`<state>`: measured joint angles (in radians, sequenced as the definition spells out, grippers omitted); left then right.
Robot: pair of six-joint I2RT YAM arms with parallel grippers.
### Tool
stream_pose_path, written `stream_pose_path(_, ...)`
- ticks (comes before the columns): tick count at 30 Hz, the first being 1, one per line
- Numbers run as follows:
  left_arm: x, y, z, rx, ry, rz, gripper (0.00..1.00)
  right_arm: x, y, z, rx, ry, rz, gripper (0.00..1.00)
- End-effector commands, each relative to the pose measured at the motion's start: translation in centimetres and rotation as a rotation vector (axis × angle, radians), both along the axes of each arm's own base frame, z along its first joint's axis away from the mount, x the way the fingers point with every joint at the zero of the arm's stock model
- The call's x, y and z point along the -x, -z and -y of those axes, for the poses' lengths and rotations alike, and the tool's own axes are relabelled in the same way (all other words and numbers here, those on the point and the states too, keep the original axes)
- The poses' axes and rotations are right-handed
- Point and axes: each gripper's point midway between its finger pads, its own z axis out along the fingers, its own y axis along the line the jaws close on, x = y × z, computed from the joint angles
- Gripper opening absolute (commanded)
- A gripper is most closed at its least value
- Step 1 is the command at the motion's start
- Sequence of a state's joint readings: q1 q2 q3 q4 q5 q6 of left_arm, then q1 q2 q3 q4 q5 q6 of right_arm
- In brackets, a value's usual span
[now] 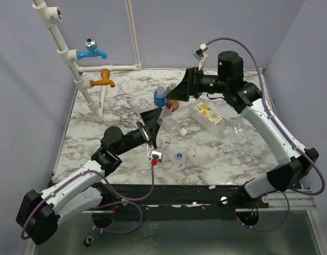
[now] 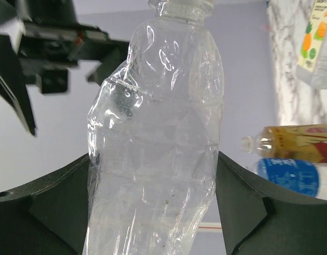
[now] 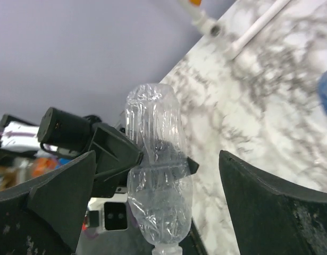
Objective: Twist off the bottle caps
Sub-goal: Unscrew the bottle cap from the plastic bottle.
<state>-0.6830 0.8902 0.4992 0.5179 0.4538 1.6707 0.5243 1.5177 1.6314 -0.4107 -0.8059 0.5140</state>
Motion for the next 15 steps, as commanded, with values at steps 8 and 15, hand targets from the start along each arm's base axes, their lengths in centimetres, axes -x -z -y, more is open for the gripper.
stream_pose_path(8,-1.1,-3.6,-0.6,0.464,-0.03,-0.837,0.1,1.6,-7.6,4.4,-0.057,0.17,0.485,1.0)
stream_pose_path(15,0.8,-3.3,1.4,0.577,0.027,-1.304,0.08,5.8,-9.8,4.4,-0.201,0.023,0.666,1.0)
